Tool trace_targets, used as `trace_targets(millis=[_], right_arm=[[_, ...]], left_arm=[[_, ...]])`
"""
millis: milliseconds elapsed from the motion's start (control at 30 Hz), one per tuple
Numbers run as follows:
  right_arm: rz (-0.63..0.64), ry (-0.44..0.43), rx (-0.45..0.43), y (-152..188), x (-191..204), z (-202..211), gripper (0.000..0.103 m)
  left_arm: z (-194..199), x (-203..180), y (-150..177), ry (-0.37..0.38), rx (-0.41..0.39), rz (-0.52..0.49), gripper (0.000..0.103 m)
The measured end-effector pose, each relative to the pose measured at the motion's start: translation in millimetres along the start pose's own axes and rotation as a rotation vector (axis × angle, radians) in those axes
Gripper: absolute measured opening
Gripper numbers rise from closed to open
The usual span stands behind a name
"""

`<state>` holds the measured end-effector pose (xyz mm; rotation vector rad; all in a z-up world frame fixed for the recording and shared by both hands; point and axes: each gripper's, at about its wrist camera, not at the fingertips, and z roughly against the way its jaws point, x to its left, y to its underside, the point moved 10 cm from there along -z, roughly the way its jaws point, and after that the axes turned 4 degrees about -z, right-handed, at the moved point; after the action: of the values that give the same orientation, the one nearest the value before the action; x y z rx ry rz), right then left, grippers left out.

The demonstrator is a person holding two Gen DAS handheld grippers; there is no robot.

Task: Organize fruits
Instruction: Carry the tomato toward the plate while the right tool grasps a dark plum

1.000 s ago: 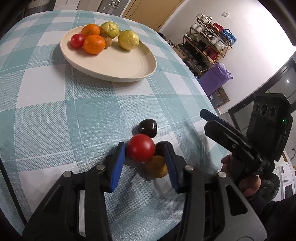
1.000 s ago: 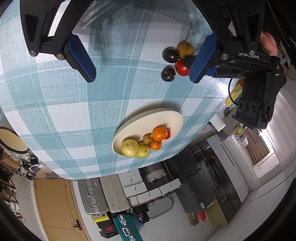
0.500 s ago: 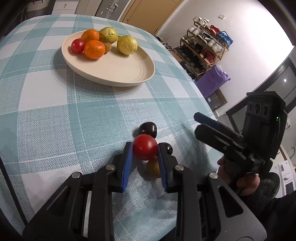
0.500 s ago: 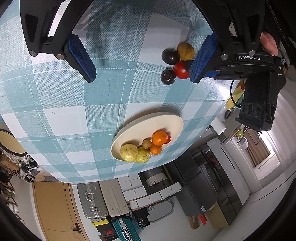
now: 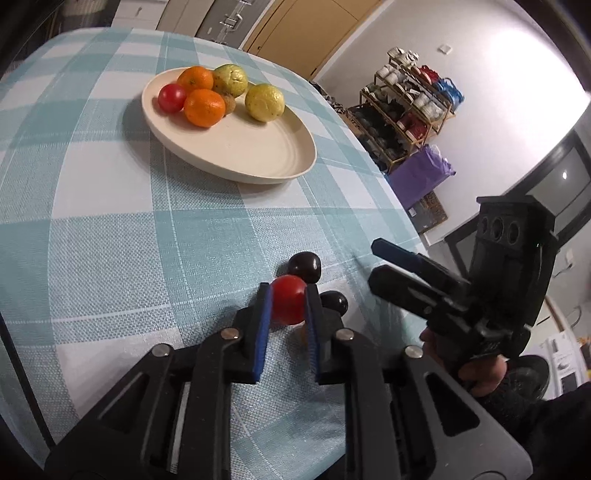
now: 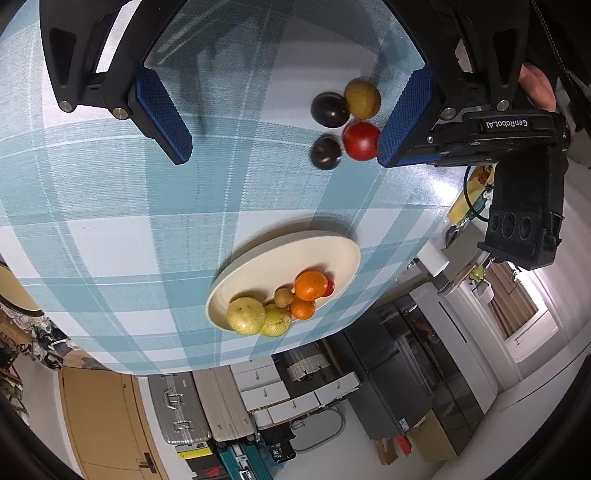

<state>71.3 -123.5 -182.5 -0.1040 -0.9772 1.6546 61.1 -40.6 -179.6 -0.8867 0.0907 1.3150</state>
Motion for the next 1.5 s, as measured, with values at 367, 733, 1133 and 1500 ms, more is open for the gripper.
trace_targets(millis=[367, 733, 1133, 1500], right_arm=[[0.0, 0.002, 0.014, 2.8, 1.5, -4.4, 0.103], [0.002, -0.007, 0.019, 3.0, 2.9, -5.6, 0.103], [0.04, -0.021, 0.059, 3.9, 20.3, -22.9, 0.102], [0.103, -0.002, 0.128, 11.8, 34.6, -44.3, 0.046]], left_arm=[[-19.7, -6.9, 5.5, -0.003, 0.043, -0.016, 0.029], [-8.5, 0.8, -5.0, -0.024, -0.006, -0.026, 0.025], [41.1, 35.5, -19.0, -0.045, -0.102, 0.046, 0.025], [59.9, 34.2, -36.2, -0.047, -0.146, 0.027, 0.025]])
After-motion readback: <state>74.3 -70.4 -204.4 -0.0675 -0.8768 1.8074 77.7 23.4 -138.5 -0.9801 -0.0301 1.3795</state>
